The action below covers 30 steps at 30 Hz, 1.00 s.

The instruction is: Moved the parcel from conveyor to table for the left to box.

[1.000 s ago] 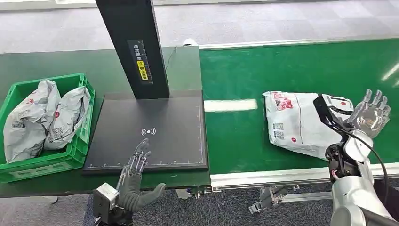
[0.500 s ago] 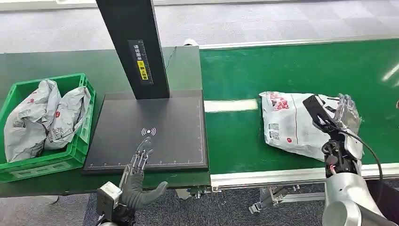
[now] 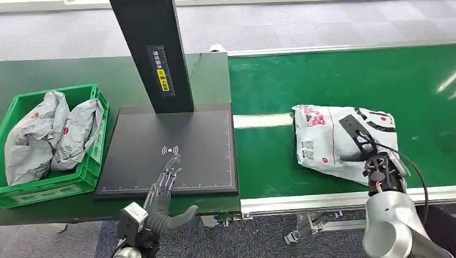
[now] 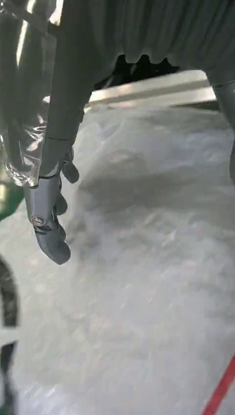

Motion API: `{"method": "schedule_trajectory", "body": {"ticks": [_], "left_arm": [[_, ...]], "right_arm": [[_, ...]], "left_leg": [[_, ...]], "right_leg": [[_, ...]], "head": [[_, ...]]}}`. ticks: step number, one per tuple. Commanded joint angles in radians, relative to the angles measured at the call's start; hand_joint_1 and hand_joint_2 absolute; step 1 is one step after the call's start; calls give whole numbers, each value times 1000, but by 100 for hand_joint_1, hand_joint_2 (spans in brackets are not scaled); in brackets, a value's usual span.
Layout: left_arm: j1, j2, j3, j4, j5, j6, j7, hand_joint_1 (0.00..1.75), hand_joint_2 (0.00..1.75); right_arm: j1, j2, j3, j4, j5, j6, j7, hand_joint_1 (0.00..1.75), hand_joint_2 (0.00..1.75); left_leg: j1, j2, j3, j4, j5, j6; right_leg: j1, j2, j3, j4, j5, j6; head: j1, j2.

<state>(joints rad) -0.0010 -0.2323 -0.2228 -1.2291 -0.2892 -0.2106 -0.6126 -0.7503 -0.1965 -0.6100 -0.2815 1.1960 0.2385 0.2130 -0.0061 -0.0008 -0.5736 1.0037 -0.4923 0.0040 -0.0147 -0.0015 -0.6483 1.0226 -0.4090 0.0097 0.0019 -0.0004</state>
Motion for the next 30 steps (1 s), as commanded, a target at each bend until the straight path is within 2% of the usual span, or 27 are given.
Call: {"method": "schedule_trajectory", "body": {"ticks": [1, 5, 18, 22, 23, 24, 30], "left_arm": [[-56, 19, -20, 111, 1, -10, 15, 0, 175], [-67, 14, -20, 117, 5, -15, 25, 0, 175], [-68, 12, -21, 117, 5, -16, 26, 0, 175], [-81, 13, -23, 134, 8, -18, 34, 0, 175], [-82, 13, -23, 136, 8, -17, 34, 0, 175], [-82, 13, -21, 141, 10, -15, 34, 0, 175], [-63, 21, -16, 131, 17, -5, 24, 0, 175]], "right_arm": [[-7, 4, 11, 58, 80, 82, 154, 0, 175], [-11, 4, 56, 54, 157, 96, 235, 0, 175], [-14, 5, 56, 54, 158, 98, 236, 0, 175], [-8, 8, 98, 50, 219, 109, 259, 0, 175], [-11, 11, 101, 48, 221, 108, 257, 157, 175], [-16, 17, 100, 47, 222, 105, 248, 175, 175], [-40, 29, 91, 39, 220, 21, 165, 175, 175]], "left_leg": [[0, 0, 2, -2, 0, -2], [0, 0, 3, -2, 0, -2], [0, 0, 2, -1, 0, -1], [0, 0, 2, -1, 0, -1], [0, 0, 2, -1, 0, -1], [0, 0, 2, -1, 0, -1], [0, 2, 2, -1, 0, -2]], "right_leg": [[0, 0, 3, -2, 0, -1], [0, 0, 3, -3, 0, -1], [0, 0, 2, -1, 0, -1], [0, 0, 1, -1, 0, 0], [0, 0, 2, -2, 0, -1], [0, 0, 1, -1, 0, -1], [0, 2, 2, -1, 0, -1]], "head": [[0, 0], [0, 0], [0, 0], [0, 0], [0, 0], [0, 0], [0, 0]]}}
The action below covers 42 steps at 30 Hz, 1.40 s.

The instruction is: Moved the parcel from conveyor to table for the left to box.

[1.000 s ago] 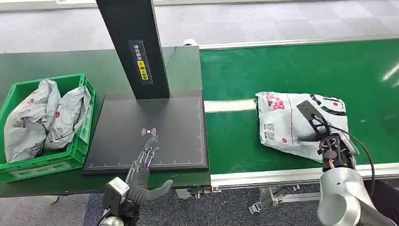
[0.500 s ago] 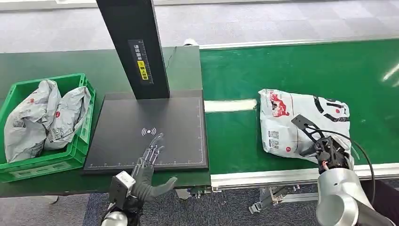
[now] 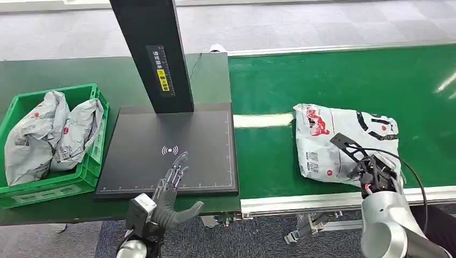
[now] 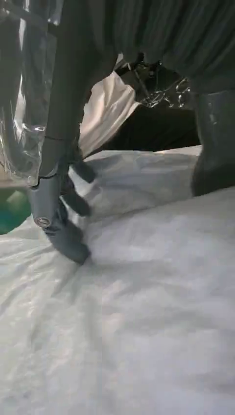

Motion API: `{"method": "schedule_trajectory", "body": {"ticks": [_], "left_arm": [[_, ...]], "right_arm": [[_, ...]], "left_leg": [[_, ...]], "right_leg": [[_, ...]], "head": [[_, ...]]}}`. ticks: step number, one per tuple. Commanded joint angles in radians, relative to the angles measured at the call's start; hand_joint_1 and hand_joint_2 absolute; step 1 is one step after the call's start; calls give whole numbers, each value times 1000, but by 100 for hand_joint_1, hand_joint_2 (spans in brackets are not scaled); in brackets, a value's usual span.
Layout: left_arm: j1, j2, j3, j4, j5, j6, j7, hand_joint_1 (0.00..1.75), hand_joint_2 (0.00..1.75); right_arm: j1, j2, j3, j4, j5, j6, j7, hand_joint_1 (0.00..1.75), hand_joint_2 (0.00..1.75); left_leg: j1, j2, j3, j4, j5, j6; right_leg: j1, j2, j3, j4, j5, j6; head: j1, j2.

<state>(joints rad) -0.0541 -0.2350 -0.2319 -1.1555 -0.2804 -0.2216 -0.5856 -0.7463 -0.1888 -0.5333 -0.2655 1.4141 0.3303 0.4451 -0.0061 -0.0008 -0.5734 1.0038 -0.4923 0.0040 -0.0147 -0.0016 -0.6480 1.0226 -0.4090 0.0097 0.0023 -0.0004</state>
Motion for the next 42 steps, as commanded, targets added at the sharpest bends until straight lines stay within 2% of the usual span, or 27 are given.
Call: {"method": "schedule_trajectory", "body": {"ticks": [1, 8, 12, 15, 17, 19, 22, 23, 25, 26, 27, 28, 31, 33, 34, 35, 36, 39, 40, 41, 42], "left_arm": [[-4, 25, -6, 55, 10, 6, -6, 0, 175], [-2, 24, -6, 51, 11, 9, -8, 0, 175], [9, 26, -3, 37, 10, 14, -7, 0, 175], [27, 28, -2, 17, 10, 21, -9, 0, 175], [36, 30, -3, 7, 9, 22, -9, 0, 175], [58, 29, -4, -21, 10, 23, -7, 0, 175], [76, 26, -7, -45, 8, 30, -6, 0, 175], [76, 25, -10, -43, 6, 37, -4, 0, 175], [71, 24, -13, -37, 6, 41, -4, 0, 175], [66, 24, -13, -29, 5, 43, -4, 0, 175], [66, 24, -13, -29, 5, 43, -4, 0, 175], [58, 25, -14, -15, 6, 48, -9, 0, 175], [50, 28, -14, -3, 7, 51, -11, 0, 175], [44, 29, -13, 2, 7, 51, -11, 0, 175], [39, 28, -11, 10, 6, 52, -13, 0, 175], [34, 29, -9, 14, 6, 51, -15, 0, 175], [25, 31, -8, 25, 3, 42, -23, 0, 175], [18, 30, -5, 36, 2, 40, -25, 0, 175], [18, 28, -2, 36, -1, 35, -31, 0, 175], [17, 27, -2, 36, -1, 35, -31, 0, 175], [16, 25, -1, 36, -6, 33, -28, 0, 175]], "right_arm": [[-46, 21, 15, 21, 4, -83, -73, 175, 175], [-63, 12, 14, 31, 11, -74, -68, 175, 175], [-66, 18, 13, 24, 17, -126, -100, 175, 175], [-81, 23, 7, 14, 32, -218, -153, 175, 175], [-100, 28, 5, 7, 44, -310, -200, 175, 175], [-120, 38, 11, -25, 50, -556, -290, 175, 175], [-134, 42, 5, -42, 38, -781, -375, 175, 175], [-130, 45, -9, -52, 14, -874, -440, 175, 175], [-133, 43, -21, -41, -4, -918, -466, 175, 175], [-131, 44, -20, -35, -3, -920, -474, 175, 175], [-131, 44, -20, -35, -3, -920, -474, 65, 175], [-134, 48, -19, -20, -3, -905, -468, 0, 175], [-133, 62, -2, 16, 19, -800, -433, 0, 175], [-125, 75, 2, 12, 24, -790, -424, 0, 175], [-128, 82, -3, 41, 21, -636, -406, 0, 175], [-119, 94, -10, 47, 13, -559, -405, 0, 175], [-106, 103, -24, 35, -7, -392, -418, 0, 175], [-96, 108, -24, 36, -8, -385, -421, 0, 175], [-96, 113, -37, 42, -21, -253, -397, 0, 175], [-92, 119, -36, 41, -20, -257, -398, 0, 175], [-89, 126, -48, 42, -28, -192, -371, 0, 175]], "left_leg": [[0, 2, 2, -1, 0, -1], [0, 2, 1, -1, 0, -1], [0, 2, 1, -1, 0, -1], [0, 3, 1, -1, -1, -1], [0, 3, 0, 0, -1, -1], [0, 5, 2, -1, -1, -2], [-1, 5, -1, 0, -1, -1], [0, 3, -1, 0, -1, -1], [0, 3, 0, 0, -1, -1], [0, 2, 1, 0, 0, -1], [0, 2, 0, 0, 0, -1], [1, 3, 2, -2, 0, -2], [0, 3, 1, -1, 0, -1], [0, 3, 1, -2, 0, -2], [1, 3, 1, -1, 0, -1], [0, 3, 2, -2, 0, -2], [0, 2, 1, -1, 0, -1], [1, 1, 2, -1, 0, -1], [1, 3, 4, -3, 0, -2], [0, 2, 3, -2, 0, -2], [0, 1, 2, -1, 0, -1]], "right_leg": [[0, 2, 1, -1, 0, -1], [0, 2, 0, 0, 0, -1], [0, 2, 0, 0, 0, -1], [0, 3, 0, -1, 0, -1], [0, 3, 0, 0, 0, -1], [0, 5, 0, -1, 0, -1], [-1, 5, -2, 1, 0, -1], [-1, 3, -1, 1, 0, -1], [0, 3, 0, 0, 0, -1], [0, 2, 0, 0, 0, -1], [0, 2, 0, 0, 0, 0], [1, 3, 2, -2, 1, -1], [0, 3, 1, -1, 1, -1], [0, 3, 1, -1, 1, -1], [0, 3, 1, -1, 1, -1], [0, 3, 1, -1, 1, -1], [0, 2, 1, -1, 0, -1], [1, 1, 2, -1, 0, -1], [1, 3, 3, -3, 1, -1], [0, 2, 1, -1, 0, -1], [0, 1, 1, 0, 0, -1]], "head": [[0, 0], [0, 0], [0, 0], [0, 0], [0, 0], [0, 0], [0, 0], [0, 0], [0, 0], [0, 0], [0, 0], [0, 0], [0, 0], [0, 0], [0, 0], [-1, 0], [0, 0], [0, 0], [0, 0], [-1, 0], [0, 0]]}}
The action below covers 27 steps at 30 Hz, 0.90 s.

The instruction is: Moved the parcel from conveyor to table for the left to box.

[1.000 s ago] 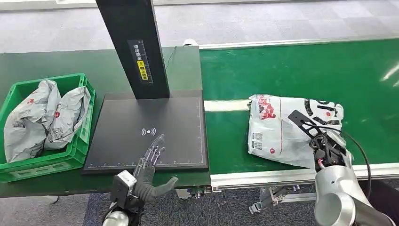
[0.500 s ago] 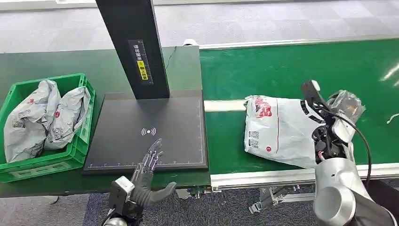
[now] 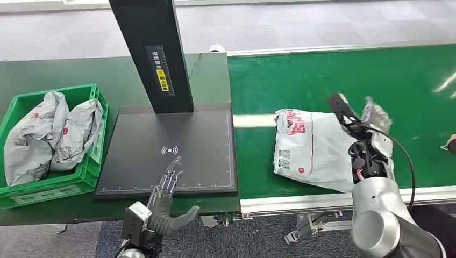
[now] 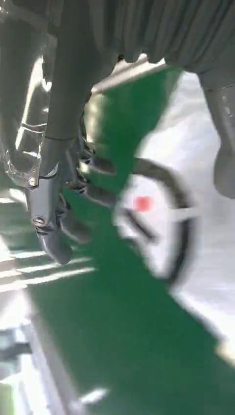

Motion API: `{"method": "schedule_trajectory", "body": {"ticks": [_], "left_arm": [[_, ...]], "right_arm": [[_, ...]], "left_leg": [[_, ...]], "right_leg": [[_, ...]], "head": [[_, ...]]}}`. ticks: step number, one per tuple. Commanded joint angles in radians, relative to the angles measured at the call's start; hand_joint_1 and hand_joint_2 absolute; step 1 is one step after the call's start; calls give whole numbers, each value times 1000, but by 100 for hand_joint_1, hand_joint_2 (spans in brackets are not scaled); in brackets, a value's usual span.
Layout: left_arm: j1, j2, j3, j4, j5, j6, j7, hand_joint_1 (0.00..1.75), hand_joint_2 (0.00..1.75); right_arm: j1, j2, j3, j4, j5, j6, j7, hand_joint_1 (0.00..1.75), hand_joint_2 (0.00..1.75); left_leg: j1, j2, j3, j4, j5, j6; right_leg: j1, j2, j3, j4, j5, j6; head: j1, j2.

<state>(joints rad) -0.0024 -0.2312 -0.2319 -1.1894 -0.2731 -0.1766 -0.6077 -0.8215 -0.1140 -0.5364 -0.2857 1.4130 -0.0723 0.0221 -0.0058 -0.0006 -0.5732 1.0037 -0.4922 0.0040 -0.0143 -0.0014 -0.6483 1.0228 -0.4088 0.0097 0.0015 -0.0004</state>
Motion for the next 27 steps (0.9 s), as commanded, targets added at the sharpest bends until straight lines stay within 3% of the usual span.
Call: {"method": "schedule_trajectory", "body": {"ticks": [1, 10, 16, 21, 22, 23, 24, 27], "left_arm": [[-40, 18, -1, 72, -15, -13, -4, 0, 175], [-89, 3, 10, 160, -6, -30, 6, 0, 175], [-106, -2, 5, 175, -4, -29, 12, 0, 175], [-113, -2, 3, 199, 0, -23, 12, 0, 175], [-116, -5, 2, 207, 2, -21, 10, 0, 175], [-116, -5, 2, 207, 2, -21, 10, 0, 175], [-118, -7, 2, 208, 1, -20, 10, 0, 175], [-121, -7, 2, 211, 3, -21, 9, 0, 175]], "right_arm": [[-9, 60, -45, 60, -25, 227, 70, 0, 175], [27, 77, -52, 70, -1, 402, 229, 0, 175], [57, 78, -39, 69, 43, 478, 340, 0, 175], [70, 77, -18, 70, 78, 500, 367, 0, 175], [73, 76, -4, 69, 95, 502, 374, 126, 175], [73, 76, -4, 69, 95, 502, 374, 126, 175], [74, 77, 0, 70, 100, 502, 373, 175, 175], [75, 75, 3, 64, 101, 468, 346, 175, 175]], "left_leg": [[1, 1, 4, -3, 0, -3], [0, 0, 3, -2, 0, -2], [1, -1, 3, -2, 0, -2], [1, -2, 4, -3, 1, -2], [1, -2, 5, -4, 1, -2], [1, -2, 4, -2, 1, -1], [1, -2, 3, -1, 0, -1], [0, -2, 3, -1, 0, -1]], "right_leg": [[0, 1, 3, -3, 0, -2], [0, 0, 3, -2, 0, -1], [1, -1, 3, -2, 0, -1], [1, -2, 4, -4, 0, -1], [1, -2, 6, -5, 0, -1], [1, -2, 5, -3, 0, -1], [1, -2, 3, -2, 0, -1], [0, -2, 3, -1, -1, 0]], "head": [[0, 0], [1, 0], [1, 0], [0, 0], [1, 0], [1, 0], [1, 0], [1, 0]]}}
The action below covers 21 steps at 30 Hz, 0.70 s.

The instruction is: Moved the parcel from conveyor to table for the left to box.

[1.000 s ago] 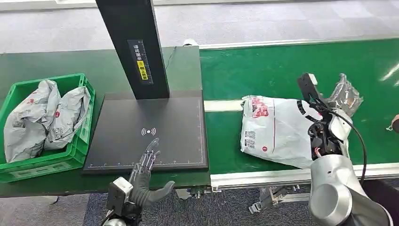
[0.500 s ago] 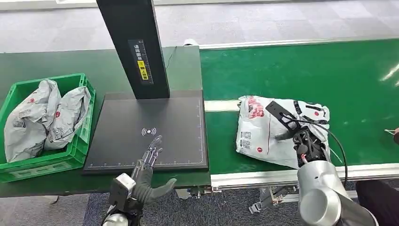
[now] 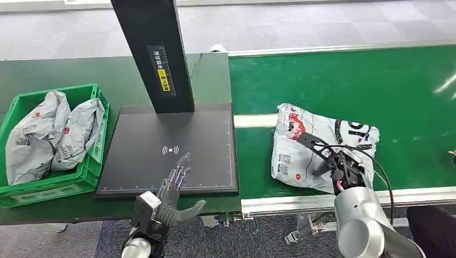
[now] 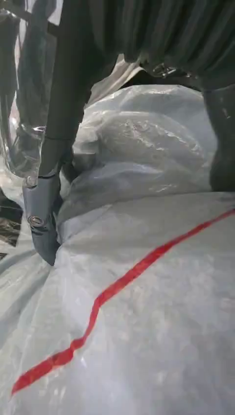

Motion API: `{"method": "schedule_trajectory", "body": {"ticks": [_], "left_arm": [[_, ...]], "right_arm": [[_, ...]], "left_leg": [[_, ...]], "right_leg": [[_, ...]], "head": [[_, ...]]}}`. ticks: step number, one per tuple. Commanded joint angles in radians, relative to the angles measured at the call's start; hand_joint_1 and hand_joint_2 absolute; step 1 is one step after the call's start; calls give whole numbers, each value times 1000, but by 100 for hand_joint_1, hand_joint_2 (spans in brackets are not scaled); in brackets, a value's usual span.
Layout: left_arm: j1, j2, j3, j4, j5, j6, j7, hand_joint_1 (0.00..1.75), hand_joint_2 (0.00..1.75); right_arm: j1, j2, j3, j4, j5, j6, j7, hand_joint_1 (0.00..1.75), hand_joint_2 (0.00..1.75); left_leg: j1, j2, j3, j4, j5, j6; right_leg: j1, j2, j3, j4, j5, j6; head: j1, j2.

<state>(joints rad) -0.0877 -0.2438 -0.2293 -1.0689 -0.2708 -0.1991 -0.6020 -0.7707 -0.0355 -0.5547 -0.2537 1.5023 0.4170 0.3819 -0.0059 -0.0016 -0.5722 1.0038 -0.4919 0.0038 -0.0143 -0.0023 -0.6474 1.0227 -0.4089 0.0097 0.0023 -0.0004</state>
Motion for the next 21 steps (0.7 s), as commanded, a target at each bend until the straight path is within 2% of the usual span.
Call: {"method": "schedule_trajectory", "body": {"ticks": [1, 4, 8, 12, 13, 14, 15, 16, 17, 18, 20, 21], "left_arm": [[-35, 6, 0, 87, 2, 0, 2, 0, 175], [-30, 9, 2, 77, 3, -1, 2, 0, 175], [-4, 17, 11, 45, 6, -3, 2, 0, 175], [39, 22, 22, 3, 6, 1, -1, 0, 175], [52, 22, 25, -13, 7, 8, -7, 0, 175], [62, 21, 25, -21, 7, 12, -6, 0, 175], [67, 21, 24, -25, 6, 12, -6, 0, 175], [76, 21, 23, -37, 4, 21, -6, 0, 175], [78, 20, 22, -37, 3, 22, -6, 0, 175], [79, 18, 22, -39, 2, 31, -7, 0, 175], [80, 14, 19, -41, 2, 44, -9, 0, 175], [78, 12, 17, -41, 1, 50, -8, 0, 175]], "right_arm": [[21, -5, 20, 33, 11, -50, -33, 175, 175], [12, -7, 19, 32, 10, -89, -64, 175, 175], [-8, 0, 32, 22, 17, -202, -119, 175, 175], [-52, 15, 3, 2, -31, -458, -279, 175, 175], [-66, 25, -51, -17, -100, -614, -394, 175, 175], [-78, 30, -84, -23, -146, -709, -459, 175, 175], [-89, 25, -83, -19, -146, -703, -456, 175, 175], [-102, 38, -164, -39, -263, -810, -589, 175, 175], [-106, 32, -165, -36, -266, -804, -594, 175, 175], [-111, 51, -276, -76, -438, -840, -757, 175, 175], [-120, 50, -388, -89, -667, -850, -969, 175, 175], [-119, 56, -435, -117, -771, -818, -1048, 175, 175]], "left_leg": [[1, -1, 2, -1, 0, -1], [0, -1, 2, -1, 0, -1], [1, 0, 3, -2, 0, -2], [0, 3, 1, 0, -1, -1], [0, 4, 3, -2, 0, -2], [0, 5, 1, 0, -1, -1], [0, 6, 1, -1, -1, -2], [0, 6, 0, 0, -1, -1], [-1, 3, -1, 0, 0, -1], [-1, 4, -1, 0, -1, -1], [0, 2, 0, 0, 0, -1], [0, 2, 1, -1, -1, -2]], "right_leg": [[1, -1, 3, -1, 0, -1], [0, -1, 3, -1, 0, -1], [1, 0, 4, -3, 0, -1], [0, 2, 1, 0, 0, -1], [0, 4, 2, -2, 1, -2], [-1, 4, -1, 0, 0, -1], [0, 5, 0, 0, 1, -1], [0, 5, -1, 1, 0, -1], [-1, 3, -1, 1, 0, 0], [-1, 4, -2, 1, 0, -1], [0, 2, 0, 0, 0, -1], [0, 2, 0, 0, 0, -1]], "head": [[0, 0], [0, 0], [0, 0], [0, 0], [0, 0], [0, 0], [0, 0], [0, 0], [0, 0], [0, 0], [0, 0], [-1, 0]]}}
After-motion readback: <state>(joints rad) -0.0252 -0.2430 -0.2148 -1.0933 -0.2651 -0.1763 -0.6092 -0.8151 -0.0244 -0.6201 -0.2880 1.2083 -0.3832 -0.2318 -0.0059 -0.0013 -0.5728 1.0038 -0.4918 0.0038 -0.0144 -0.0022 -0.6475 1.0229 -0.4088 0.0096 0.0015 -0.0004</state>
